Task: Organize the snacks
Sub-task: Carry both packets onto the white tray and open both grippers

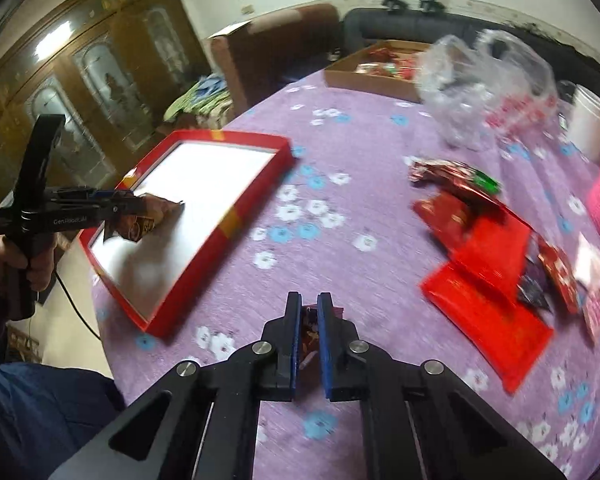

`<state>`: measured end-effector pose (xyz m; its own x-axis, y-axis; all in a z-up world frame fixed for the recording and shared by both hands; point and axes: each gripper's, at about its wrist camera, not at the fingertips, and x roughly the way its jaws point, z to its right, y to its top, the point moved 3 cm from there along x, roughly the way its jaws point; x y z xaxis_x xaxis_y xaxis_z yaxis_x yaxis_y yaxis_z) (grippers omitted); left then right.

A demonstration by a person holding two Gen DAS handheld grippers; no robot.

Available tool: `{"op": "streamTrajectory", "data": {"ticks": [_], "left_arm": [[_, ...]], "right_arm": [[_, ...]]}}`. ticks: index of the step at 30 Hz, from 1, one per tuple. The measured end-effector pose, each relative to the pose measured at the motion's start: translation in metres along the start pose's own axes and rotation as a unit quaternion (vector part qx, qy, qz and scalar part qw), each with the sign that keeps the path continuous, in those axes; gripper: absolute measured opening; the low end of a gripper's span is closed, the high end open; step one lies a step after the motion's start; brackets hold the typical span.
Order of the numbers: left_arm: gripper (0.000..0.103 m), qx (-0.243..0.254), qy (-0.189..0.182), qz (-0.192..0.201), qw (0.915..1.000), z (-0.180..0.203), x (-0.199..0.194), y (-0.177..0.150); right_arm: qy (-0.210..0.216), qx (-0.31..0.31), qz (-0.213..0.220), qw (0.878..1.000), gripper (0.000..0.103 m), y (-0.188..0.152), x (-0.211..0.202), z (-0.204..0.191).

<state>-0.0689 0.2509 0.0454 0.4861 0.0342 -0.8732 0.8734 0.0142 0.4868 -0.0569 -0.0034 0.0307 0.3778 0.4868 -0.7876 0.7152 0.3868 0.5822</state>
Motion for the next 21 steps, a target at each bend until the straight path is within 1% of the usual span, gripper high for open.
{"op": "streamTrajectory", "data": {"ticks": [2,6,13,14,18,21], "left_arm": [[0.039,0.005,0.011,0.009,0.9999,0.000,-0.005,-0.002],[0.039,0.015,0.020,0.024,0.9994,0.003,-0.016,-0.005],[0.039,-0.002,0.025,0.042,0.9988,0.002,-0.031,-0.002],[0.039,-0.003,0.024,0.045,0.9987,0.003,-0.033,-0.001],[0.039,-0.010,0.027,0.042,0.9987,0.006,-0.034,-0.003],[0.039,-0.020,0.023,0.037,0.9989,0.005,-0.034,-0.006]], "right_arm": [[0.004,-0.001,-0.008,1.000,0.007,0.003,0.007,-0.004],[0.014,0.006,-0.009,1.000,0.006,0.007,0.014,-0.005],[0.018,-0.012,0.000,1.000,0.004,0.009,0.004,-0.009],[0.018,-0.023,0.001,1.000,0.004,0.010,0.002,-0.012],[0.023,-0.054,0.002,0.998,0.004,0.015,0.005,-0.025],[0.030,-0.063,0.017,0.997,0.004,0.021,0.003,-0.032]]}}
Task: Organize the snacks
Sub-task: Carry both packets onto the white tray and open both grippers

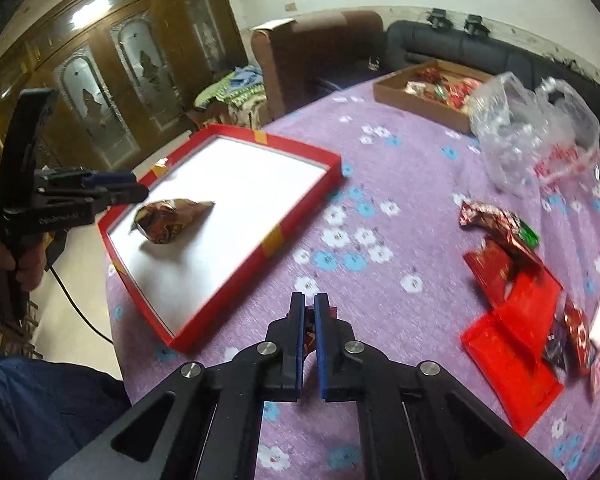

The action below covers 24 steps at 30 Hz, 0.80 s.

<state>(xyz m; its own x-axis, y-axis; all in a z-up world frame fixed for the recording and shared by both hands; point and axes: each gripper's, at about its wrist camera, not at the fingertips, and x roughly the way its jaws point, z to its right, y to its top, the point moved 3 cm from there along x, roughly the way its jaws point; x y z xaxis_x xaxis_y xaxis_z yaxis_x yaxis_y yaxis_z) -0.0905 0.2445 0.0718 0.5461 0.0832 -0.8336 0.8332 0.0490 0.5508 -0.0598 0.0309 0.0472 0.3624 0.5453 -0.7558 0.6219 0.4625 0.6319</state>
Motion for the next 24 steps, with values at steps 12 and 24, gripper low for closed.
{"op": "streamTrajectory", "data": {"ticks": [12,24], "left_arm": [[0.039,-0.006,0.003,-0.028,0.9996,0.002,-0.004,-0.013],[0.050,-0.055,0.038,-0.031,0.9973,-0.015,-0.015,-0.009]], "right_arm": [[0.055,-0.031,0.041,0.997,0.004,0.058,0.022,-0.040],[0.087,-0.025,0.010,0.996,0.026,0.078,0.062,-0.075]]}}
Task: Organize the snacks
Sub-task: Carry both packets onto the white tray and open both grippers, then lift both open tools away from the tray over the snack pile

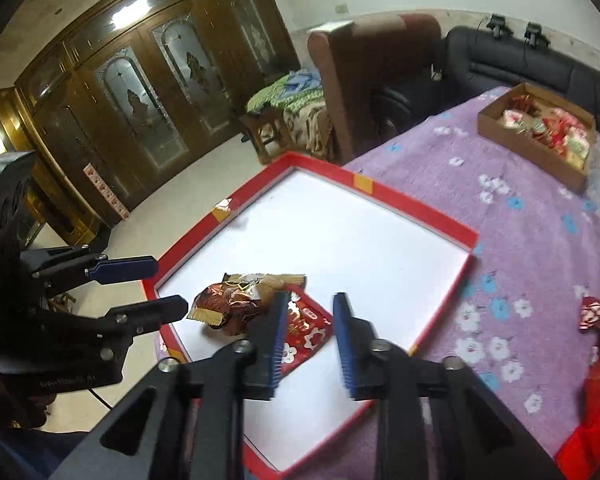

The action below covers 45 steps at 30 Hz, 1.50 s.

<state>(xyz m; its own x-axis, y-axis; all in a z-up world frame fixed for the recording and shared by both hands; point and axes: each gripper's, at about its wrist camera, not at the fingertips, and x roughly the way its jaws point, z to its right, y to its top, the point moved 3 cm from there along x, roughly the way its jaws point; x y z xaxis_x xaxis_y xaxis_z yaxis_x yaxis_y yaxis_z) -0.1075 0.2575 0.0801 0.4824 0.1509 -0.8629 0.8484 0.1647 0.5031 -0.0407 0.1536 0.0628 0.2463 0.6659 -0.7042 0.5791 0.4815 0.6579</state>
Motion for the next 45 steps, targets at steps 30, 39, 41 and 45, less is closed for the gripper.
{"op": "streamTrajectory", "data": {"ticks": [30,39,41,45], "left_arm": [[0.068,0.167,-0.098,0.094,0.9766,0.183,-0.072,0.089],[0.068,0.182,-0.109,0.099,0.9722,0.200,-0.075,0.094],[0.068,0.184,-0.110,0.100,0.9715,0.202,-0.075,0.095],[0.068,0.189,-0.111,0.098,0.9708,0.206,-0.072,0.094]], "right_arm": [[-0.402,0.050,0.017,0.914,0.072,0.001,-0.251,0.062],[-0.411,0.072,0.027,0.909,0.072,0.002,-0.262,0.071],[-0.412,0.072,0.024,0.908,0.072,0.001,-0.262,0.071],[-0.415,0.073,0.022,0.907,0.072,0.000,-0.261,0.073]]}}
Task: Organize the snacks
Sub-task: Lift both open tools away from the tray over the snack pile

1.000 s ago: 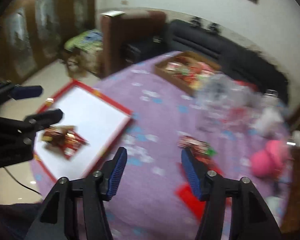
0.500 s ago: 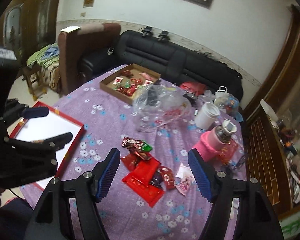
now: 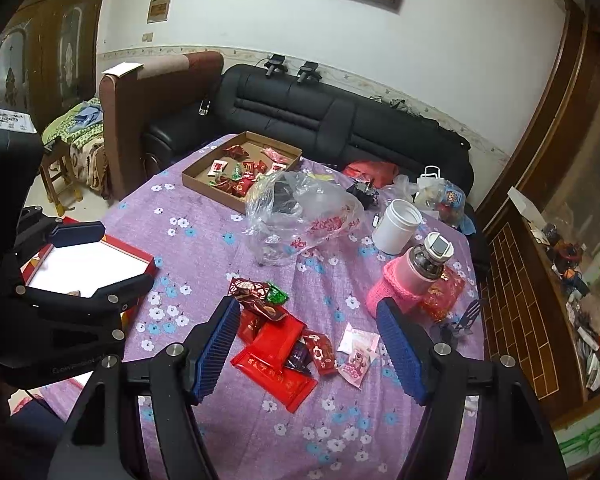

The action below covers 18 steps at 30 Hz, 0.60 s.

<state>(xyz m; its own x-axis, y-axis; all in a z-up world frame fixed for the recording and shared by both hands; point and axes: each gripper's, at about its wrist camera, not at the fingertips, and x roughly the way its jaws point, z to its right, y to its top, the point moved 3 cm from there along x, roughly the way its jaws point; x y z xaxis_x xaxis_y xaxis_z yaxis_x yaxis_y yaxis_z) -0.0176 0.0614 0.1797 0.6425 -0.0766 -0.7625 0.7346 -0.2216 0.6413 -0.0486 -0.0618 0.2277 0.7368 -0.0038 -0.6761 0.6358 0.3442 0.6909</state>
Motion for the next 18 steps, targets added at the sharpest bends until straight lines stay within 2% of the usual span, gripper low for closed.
{"op": "streamTrajectory", "data": {"ticks": [18], "left_arm": [[0.068,-0.006,0.004,-0.004,1.0000,-0.0024,0.0007,-0.0058]], "right_arm": [[0.002,0.001,0.002,1.000,0.072,0.0010,-0.0017,0.0003]]}}
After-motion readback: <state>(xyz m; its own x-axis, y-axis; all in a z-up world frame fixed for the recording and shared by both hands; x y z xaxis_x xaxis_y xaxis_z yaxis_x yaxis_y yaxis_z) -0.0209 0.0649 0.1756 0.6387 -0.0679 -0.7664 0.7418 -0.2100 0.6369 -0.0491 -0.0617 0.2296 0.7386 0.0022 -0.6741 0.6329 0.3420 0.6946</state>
